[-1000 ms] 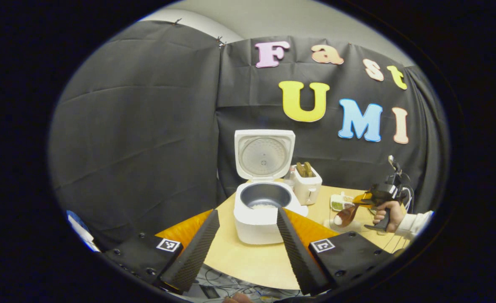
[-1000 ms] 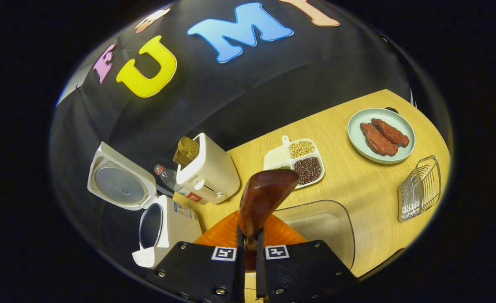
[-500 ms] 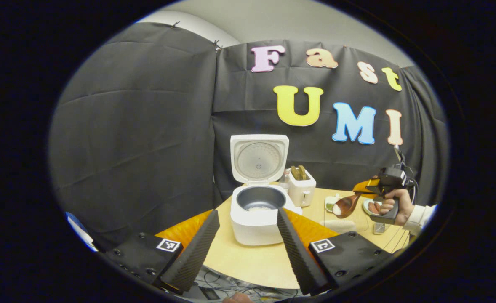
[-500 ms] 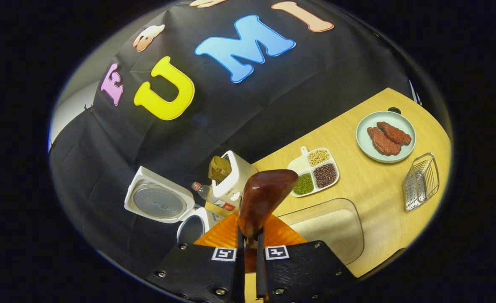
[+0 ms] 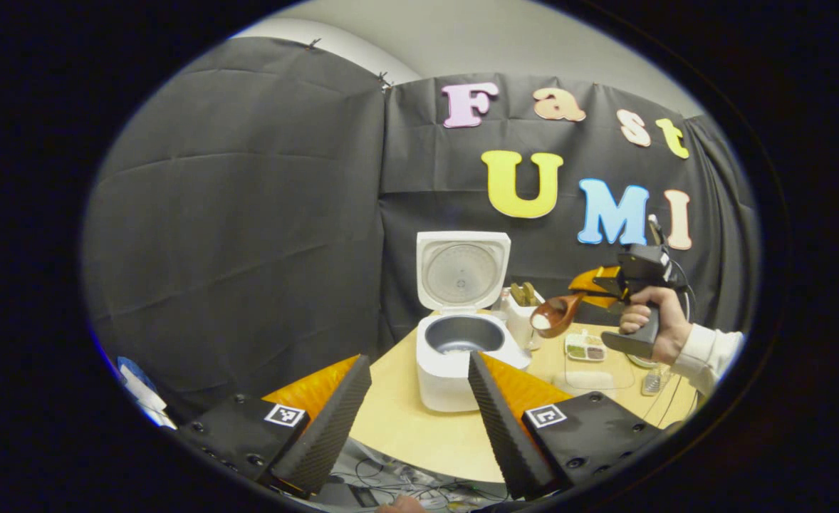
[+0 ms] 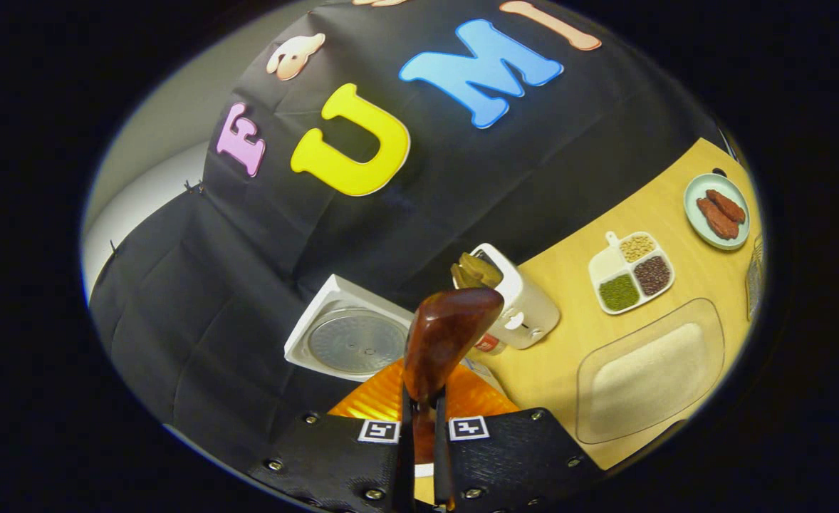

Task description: Close the left gripper, press the button to open the rice cooker; take a wooden spoon from the chopstick holder with the right hand, scoop a spoonful of rice and pour it into the rice cooker, then put the wooden spoon back into the chopstick holder.

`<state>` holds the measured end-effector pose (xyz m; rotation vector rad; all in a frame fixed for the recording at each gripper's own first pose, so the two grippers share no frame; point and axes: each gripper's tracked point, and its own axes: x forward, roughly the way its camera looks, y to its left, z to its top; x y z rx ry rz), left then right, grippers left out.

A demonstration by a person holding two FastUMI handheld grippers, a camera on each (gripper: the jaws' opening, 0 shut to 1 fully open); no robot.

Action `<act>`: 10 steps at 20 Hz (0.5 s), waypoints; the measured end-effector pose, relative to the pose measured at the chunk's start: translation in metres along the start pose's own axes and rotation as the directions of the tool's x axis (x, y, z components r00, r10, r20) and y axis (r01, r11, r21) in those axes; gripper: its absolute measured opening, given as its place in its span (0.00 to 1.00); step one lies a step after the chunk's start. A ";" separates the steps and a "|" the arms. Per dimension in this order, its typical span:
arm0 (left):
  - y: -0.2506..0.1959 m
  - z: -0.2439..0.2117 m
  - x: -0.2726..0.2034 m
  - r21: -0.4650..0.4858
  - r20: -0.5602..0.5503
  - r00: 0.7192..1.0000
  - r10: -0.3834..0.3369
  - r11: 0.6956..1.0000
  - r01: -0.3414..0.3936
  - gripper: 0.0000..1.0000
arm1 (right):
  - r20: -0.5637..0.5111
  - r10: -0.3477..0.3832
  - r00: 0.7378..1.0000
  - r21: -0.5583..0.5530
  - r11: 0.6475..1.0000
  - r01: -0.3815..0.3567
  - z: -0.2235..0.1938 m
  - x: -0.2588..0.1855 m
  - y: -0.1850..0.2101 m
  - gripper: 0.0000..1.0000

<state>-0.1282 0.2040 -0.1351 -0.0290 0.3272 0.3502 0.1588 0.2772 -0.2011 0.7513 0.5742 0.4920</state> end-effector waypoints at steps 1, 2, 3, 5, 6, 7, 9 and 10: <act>0.004 -0.001 0.000 -0.003 0.000 1.000 0.008 1.000 -0.008 0.92 | -0.001 -0.002 1.000 -0.052 0.999 0.001 -0.005 0.014 0.009 0.11; 0.009 -0.002 0.000 -0.008 -0.002 1.000 0.016 1.000 -0.016 0.92 | 0.003 -0.008 1.000 -0.115 0.993 0.008 -0.011 0.028 0.014 0.10; 0.012 -0.002 -0.001 -0.011 -0.003 1.000 0.026 1.000 -0.026 0.92 | -0.006 -0.012 1.000 -0.173 0.985 0.011 -0.020 0.046 0.020 0.11; 0.021 -0.006 0.001 -0.013 -0.014 0.999 0.046 0.999 -0.047 0.92 | -0.030 -0.011 1.000 -0.254 0.967 0.003 -0.041 0.076 0.035 0.11; 0.025 -0.008 0.002 -0.012 -0.019 0.998 0.059 0.998 -0.059 0.92 | -0.044 -0.012 0.999 -0.300 0.954 -0.002 -0.051 0.092 0.040 0.11; 0.029 -0.008 0.003 -0.010 -0.023 0.997 0.072 0.997 -0.072 0.92 | -0.057 -0.024 0.998 -0.358 0.934 0.002 -0.062 0.108 0.041 0.11; 0.037 -0.010 0.003 -0.007 -0.035 0.995 0.096 0.995 -0.096 0.92 | -0.079 -0.034 0.996 -0.474 0.880 -0.008 -0.082 0.129 0.043 0.11; 0.041 -0.012 0.002 -0.006 -0.041 0.993 0.110 0.994 -0.110 0.97 | -0.087 -0.033 0.996 -0.528 0.849 -0.018 -0.089 0.137 0.045 0.11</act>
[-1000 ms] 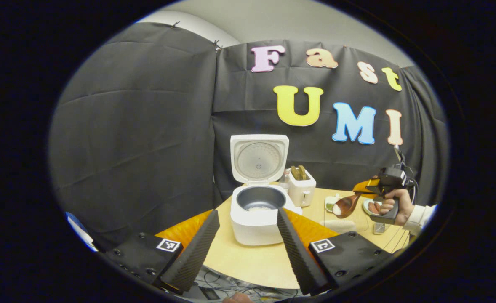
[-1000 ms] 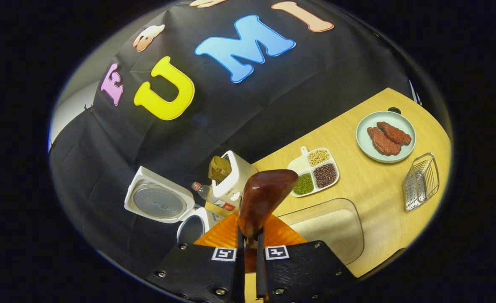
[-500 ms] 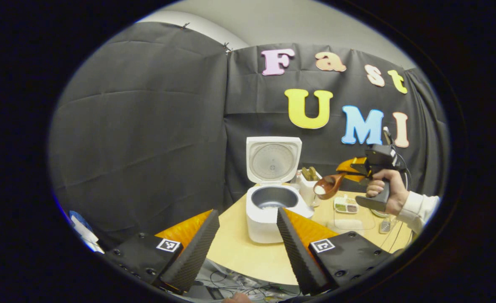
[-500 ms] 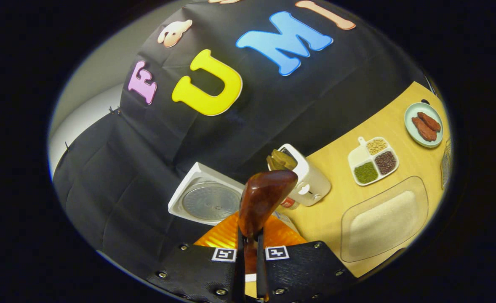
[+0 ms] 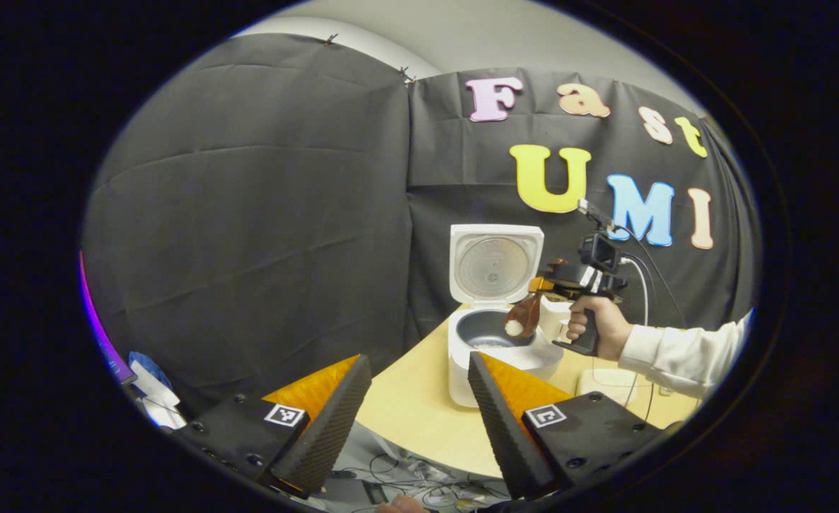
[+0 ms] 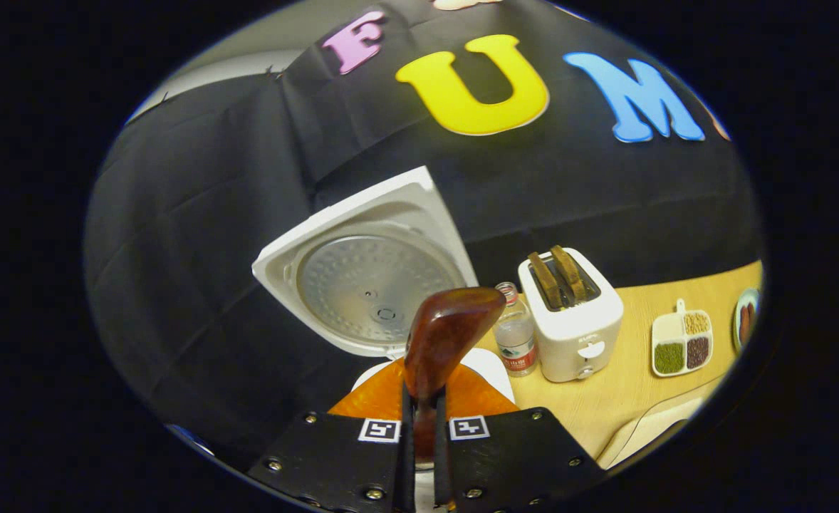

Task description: Close the left gripper, press the button to open the rice cooker; take a wooden spoon from the chopstick holder with the right hand, scoop a spoonful of rice and pour it into the rice cooker, then put the wooden spoon back into the chopstick holder.

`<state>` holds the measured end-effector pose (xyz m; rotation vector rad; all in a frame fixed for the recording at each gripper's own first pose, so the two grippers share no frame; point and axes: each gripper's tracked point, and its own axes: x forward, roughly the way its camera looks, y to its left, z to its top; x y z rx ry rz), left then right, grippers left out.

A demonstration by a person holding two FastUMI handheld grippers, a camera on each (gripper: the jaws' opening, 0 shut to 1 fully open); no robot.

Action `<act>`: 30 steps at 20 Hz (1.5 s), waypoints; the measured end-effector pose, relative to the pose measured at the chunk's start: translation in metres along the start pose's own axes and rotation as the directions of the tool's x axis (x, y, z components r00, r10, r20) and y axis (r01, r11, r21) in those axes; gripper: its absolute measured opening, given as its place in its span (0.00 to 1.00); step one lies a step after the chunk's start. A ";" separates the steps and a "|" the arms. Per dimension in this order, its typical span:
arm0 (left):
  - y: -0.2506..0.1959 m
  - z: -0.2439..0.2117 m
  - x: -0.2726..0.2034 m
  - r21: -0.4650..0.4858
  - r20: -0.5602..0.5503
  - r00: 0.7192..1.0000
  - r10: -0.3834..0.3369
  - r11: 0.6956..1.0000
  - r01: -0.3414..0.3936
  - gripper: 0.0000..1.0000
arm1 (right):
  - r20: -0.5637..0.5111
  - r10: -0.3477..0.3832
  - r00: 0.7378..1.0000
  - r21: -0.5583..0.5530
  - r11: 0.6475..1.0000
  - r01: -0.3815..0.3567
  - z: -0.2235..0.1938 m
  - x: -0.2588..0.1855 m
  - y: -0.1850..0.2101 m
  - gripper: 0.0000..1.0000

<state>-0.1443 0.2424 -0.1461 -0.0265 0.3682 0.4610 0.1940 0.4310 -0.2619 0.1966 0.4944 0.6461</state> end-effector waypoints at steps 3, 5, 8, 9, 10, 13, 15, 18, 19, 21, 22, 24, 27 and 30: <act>0.013 -0.007 0.001 -0.019 -0.026 0.999 0.038 0.999 -0.038 0.97 | -0.009 0.014 1.000 -0.211 0.977 -0.016 -0.013 0.013 0.015 0.10; 0.019 -0.014 0.002 -0.036 -0.043 0.997 0.059 0.998 -0.060 0.97 | -0.001 0.026 1.000 -0.350 0.937 -0.025 -0.018 0.019 0.022 0.11; 0.023 -0.019 -0.001 -0.052 -0.055 0.995 0.080 0.995 -0.083 0.96 | 0.032 0.032 0.999 -0.524 0.851 -0.011 -0.020 0.020 0.031 0.11; 0.024 -0.019 -0.001 -0.051 -0.056 0.995 0.085 0.995 -0.088 0.96 | 0.050 0.031 0.998 -0.583 0.812 0.004 -0.022 0.019 0.032 0.11; 0.024 -0.020 -0.002 -0.048 -0.057 0.995 0.088 0.995 -0.090 0.96 | 0.068 0.039 0.997 -0.634 0.773 0.013 -0.022 0.019 0.038 0.11; 0.026 -0.015 -0.005 -0.048 -0.055 0.994 0.092 0.994 -0.094 0.96 | 0.101 0.068 0.993 -0.734 0.678 0.028 -0.024 0.014 0.049 0.11; 0.025 -0.015 -0.010 -0.045 -0.052 0.994 0.096 0.994 -0.099 0.94 | 0.144 0.075 0.987 -0.812 0.579 0.074 -0.025 0.008 0.054 0.11; 0.028 -0.013 -0.021 -0.039 -0.041 0.994 0.100 0.994 -0.102 0.96 | 0.139 0.087 0.986 -0.839 0.539 0.071 -0.029 0.003 0.057 0.11; 0.029 -0.012 -0.025 -0.035 -0.035 0.994 0.102 0.994 -0.103 1.00 | 0.138 0.080 0.987 -0.823 0.564 0.069 -0.025 0.001 0.056 0.11; 0.029 -0.008 -0.033 -0.033 -0.022 0.995 0.101 0.994 -0.102 0.92 | 0.138 0.077 0.987 -0.751 0.658 0.054 -0.014 0.000 0.054 0.11; 0.030 -0.006 -0.039 -0.032 -0.015 0.995 0.099 0.995 -0.099 0.92 | 0.136 0.072 0.988 -0.714 0.699 0.047 -0.008 -0.002 0.051 0.11; 0.032 -0.005 -0.049 -0.032 0.001 0.996 0.091 0.995 -0.091 0.92 | 0.147 0.060 0.987 -0.648 0.760 0.050 0.008 -0.014 0.048 0.11; 0.033 0.002 -0.067 -0.036 0.036 0.997 0.071 0.997 -0.070 0.92 | 0.136 0.028 0.990 -0.486 0.873 0.042 0.023 -0.038 0.036 0.11; 0.036 0.004 -0.081 -0.050 0.073 0.997 0.038 0.998 -0.034 0.96 | 0.132 -0.008 0.991 -0.338 0.940 0.053 0.039 -0.077 0.015 0.11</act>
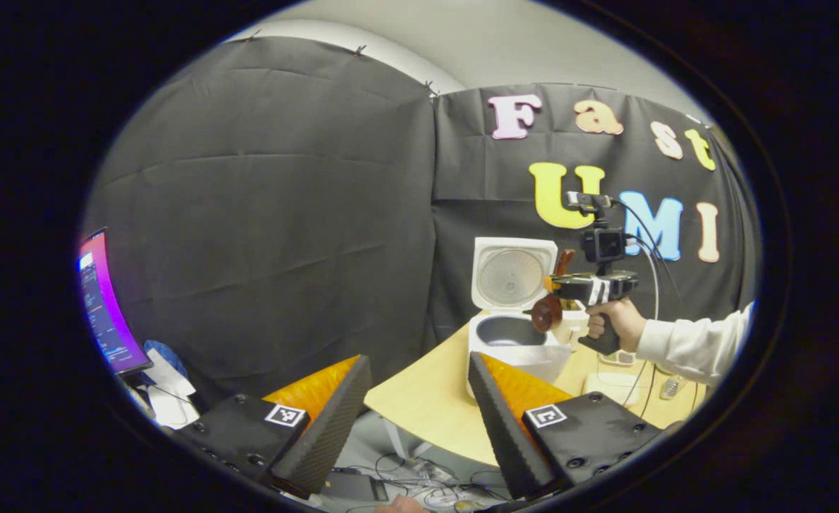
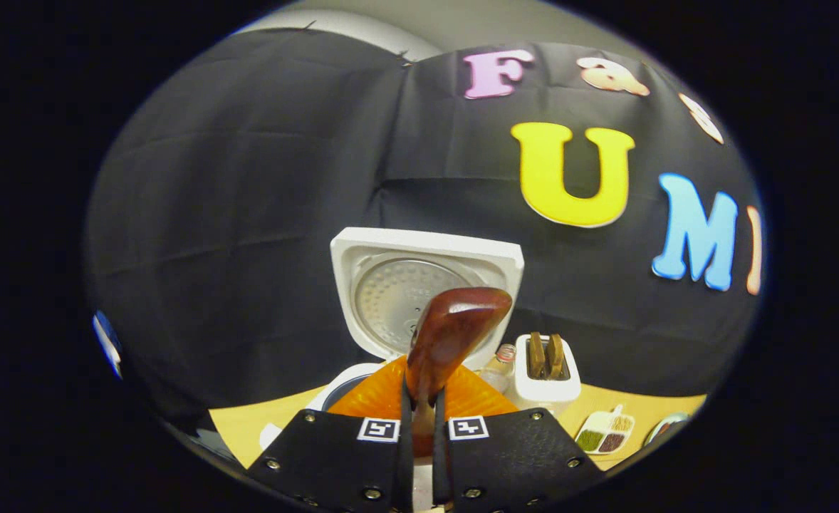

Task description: Close the left gripper, press the button to open the rice cooker; take a wooden spoon from the chopstick holder with the right hand, scoop a spoonful of rice and pour it into the rice cooker, then put the wooden spoon back into the chopstick holder.

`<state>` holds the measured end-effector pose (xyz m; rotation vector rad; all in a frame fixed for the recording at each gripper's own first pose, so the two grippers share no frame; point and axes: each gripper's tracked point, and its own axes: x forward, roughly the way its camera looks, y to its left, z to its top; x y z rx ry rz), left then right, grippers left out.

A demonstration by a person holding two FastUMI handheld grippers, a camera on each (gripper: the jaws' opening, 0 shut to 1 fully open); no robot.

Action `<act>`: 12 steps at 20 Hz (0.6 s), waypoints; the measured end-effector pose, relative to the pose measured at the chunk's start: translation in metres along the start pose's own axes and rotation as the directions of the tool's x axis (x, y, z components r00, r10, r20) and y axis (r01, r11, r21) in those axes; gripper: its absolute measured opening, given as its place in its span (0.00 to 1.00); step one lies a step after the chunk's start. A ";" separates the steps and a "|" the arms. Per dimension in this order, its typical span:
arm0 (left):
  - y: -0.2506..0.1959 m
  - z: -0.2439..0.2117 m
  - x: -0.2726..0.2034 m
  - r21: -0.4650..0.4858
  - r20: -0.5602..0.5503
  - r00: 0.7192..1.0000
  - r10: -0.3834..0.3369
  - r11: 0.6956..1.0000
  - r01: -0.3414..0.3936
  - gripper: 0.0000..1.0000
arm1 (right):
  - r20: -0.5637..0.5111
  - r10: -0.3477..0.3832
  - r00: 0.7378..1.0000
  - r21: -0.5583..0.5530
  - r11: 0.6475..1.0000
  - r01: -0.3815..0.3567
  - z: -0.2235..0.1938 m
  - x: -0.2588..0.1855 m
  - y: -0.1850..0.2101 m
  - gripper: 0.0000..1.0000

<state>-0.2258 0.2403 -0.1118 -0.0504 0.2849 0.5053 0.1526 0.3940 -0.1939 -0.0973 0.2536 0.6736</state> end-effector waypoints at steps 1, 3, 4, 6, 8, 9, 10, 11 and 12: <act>0.001 -0.001 -0.003 -0.005 0.010 1.000 -0.015 1.000 0.015 0.98 | -0.006 -0.010 1.000 0.029 1.000 0.010 0.003 -0.015 -0.008 0.11; 0.002 -0.005 -0.011 -0.013 0.022 0.999 -0.043 0.999 0.043 1.00 | -0.015 -0.041 0.999 0.080 0.996 0.042 0.005 -0.043 -0.029 0.11; 0.001 -0.007 -0.014 -0.017 0.030 0.998 -0.062 0.998 0.062 0.98 | -0.018 -0.066 0.998 0.097 0.993 0.067 0.004 -0.058 -0.043 0.11; -0.004 -0.010 -0.019 -0.033 0.047 0.993 -0.109 0.993 0.111 0.95 | -0.026 -0.123 0.992 0.116 0.985 0.125 0.000 -0.087 -0.073 0.11; -0.022 -0.011 -0.012 -0.065 0.055 0.984 -0.167 0.983 0.171 0.92 | -0.039 -0.184 0.982 0.142 0.972 0.188 -0.009 -0.121 -0.105 0.11; -0.032 -0.014 -0.009 -0.080 0.057 0.980 -0.192 0.977 0.196 0.92 | -0.044 -0.215 0.976 0.161 0.962 0.220 -0.012 -0.141 -0.123 0.11; -0.039 -0.014 -0.006 -0.089 0.055 0.976 -0.210 0.973 0.214 0.92 | -0.052 -0.246 0.968 0.180 0.951 0.251 -0.014 -0.158 -0.143 0.11; -0.047 -0.013 -0.005 -0.093 0.057 0.973 -0.222 0.970 0.227 0.92 | -0.054 -0.276 0.960 0.193 0.940 0.282 -0.016 -0.175 -0.163 0.11; -0.054 -0.008 -0.008 -0.093 0.072 0.970 -0.231 0.967 0.237 0.92 | -0.059 -0.307 0.950 0.199 0.929 0.312 -0.021 -0.191 -0.186 0.11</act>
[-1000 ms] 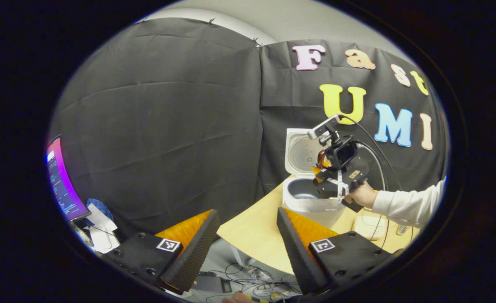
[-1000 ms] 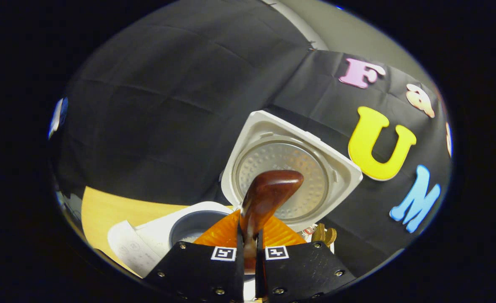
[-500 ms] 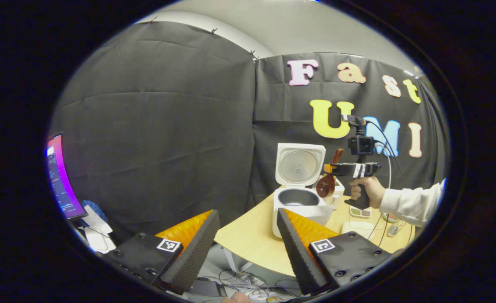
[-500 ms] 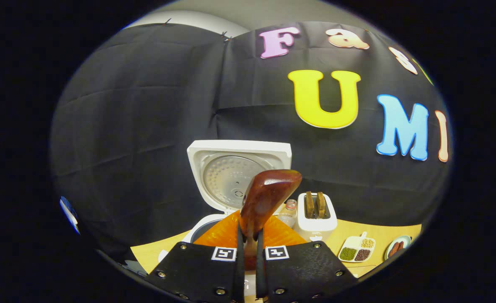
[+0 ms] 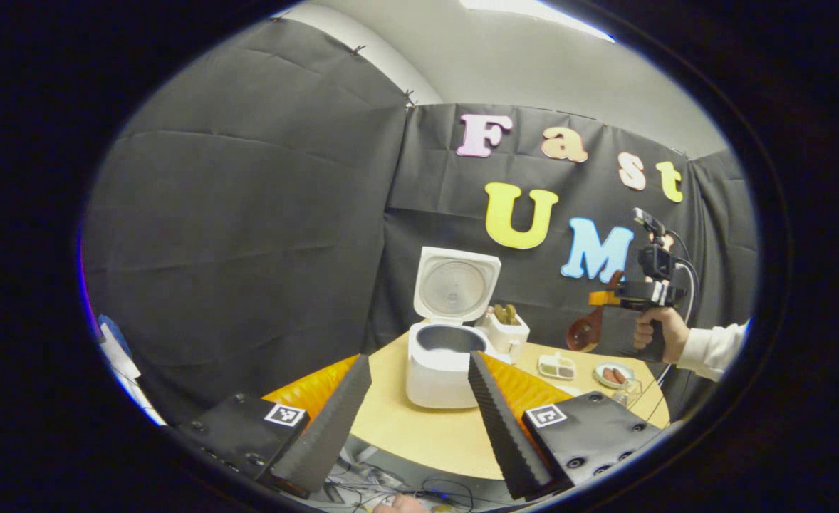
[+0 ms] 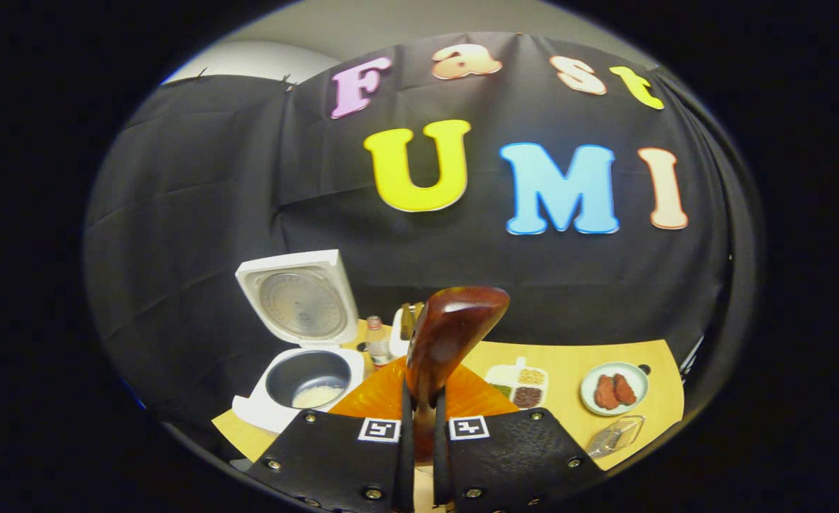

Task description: Close the left gripper, press the button to open the rice cooker; take a wooden spoon from the chopstick holder with the right hand, scoop a spoonful of rice and pour it into the rice cooker, then put the wooden spoon back into the chopstick holder.

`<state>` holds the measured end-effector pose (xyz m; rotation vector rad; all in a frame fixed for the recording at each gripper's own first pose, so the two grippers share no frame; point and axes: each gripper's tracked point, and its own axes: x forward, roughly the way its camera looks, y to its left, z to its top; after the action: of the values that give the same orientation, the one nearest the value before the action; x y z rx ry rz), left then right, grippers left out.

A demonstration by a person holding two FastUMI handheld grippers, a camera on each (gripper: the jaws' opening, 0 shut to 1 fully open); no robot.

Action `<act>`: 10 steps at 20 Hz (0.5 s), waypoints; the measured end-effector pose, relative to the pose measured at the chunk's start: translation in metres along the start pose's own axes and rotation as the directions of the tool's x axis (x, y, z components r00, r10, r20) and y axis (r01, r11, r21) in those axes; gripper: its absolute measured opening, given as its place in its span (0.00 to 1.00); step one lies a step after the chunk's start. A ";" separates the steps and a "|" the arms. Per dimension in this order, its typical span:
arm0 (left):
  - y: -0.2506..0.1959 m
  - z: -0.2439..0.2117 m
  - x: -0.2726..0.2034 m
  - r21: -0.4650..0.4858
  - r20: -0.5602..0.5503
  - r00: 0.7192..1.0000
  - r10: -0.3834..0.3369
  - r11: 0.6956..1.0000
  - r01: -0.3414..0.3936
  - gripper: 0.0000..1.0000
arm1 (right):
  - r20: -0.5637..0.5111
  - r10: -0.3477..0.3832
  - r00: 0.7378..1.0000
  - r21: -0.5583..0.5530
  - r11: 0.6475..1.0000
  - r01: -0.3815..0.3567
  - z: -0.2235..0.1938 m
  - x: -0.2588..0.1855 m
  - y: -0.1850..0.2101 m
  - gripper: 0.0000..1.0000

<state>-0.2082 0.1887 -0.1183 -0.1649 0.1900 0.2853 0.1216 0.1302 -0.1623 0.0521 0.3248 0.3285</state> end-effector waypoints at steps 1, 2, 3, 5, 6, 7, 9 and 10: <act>-0.009 0.005 -0.003 0.003 0.011 1.000 -0.009 1.000 0.009 0.92 | 0.001 -0.032 0.999 0.009 0.999 0.032 -0.001 -0.009 -0.027 0.11; -0.018 0.007 -0.002 0.011 0.014 1.000 -0.015 1.000 0.015 0.92 | -0.003 -0.065 0.998 0.024 0.998 0.065 -0.003 -0.014 -0.053 0.11; -0.027 0.007 -0.002 0.019 0.013 1.000 -0.018 1.000 0.017 0.94 | -0.008 -0.094 0.996 0.049 0.994 0.095 -0.007 -0.026 -0.074 0.11; -0.050 0.004 -0.001 0.029 0.008 1.000 -0.023 0.999 0.023 0.96 | -0.029 -0.135 0.990 0.103 0.985 0.137 -0.019 -0.031 -0.122 0.11; -0.064 0.001 0.002 0.030 0.004 1.000 -0.026 0.999 0.025 0.92 | -0.043 -0.152 0.987 0.126 0.980 0.156 -0.023 -0.034 -0.148 0.11; -0.080 -0.001 0.005 0.030 -0.002 1.000 -0.026 0.999 0.026 0.92 | -0.059 -0.169 0.984 0.145 0.974 0.176 -0.032 -0.035 -0.172 0.11; -0.115 -0.006 0.012 0.022 -0.024 0.999 -0.026 0.999 0.027 0.92 | -0.090 -0.192 0.977 0.175 0.963 0.205 -0.049 -0.034 -0.217 0.11; -0.132 -0.009 0.013 0.024 -0.031 0.999 -0.026 0.999 0.026 0.92 | -0.106 -0.200 0.974 0.187 0.958 0.217 -0.058 -0.032 -0.237 0.11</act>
<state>-0.1582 0.0654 -0.1121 -0.1474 0.2215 0.2545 0.1473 -0.1049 -0.2315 0.1986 0.4443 0.0873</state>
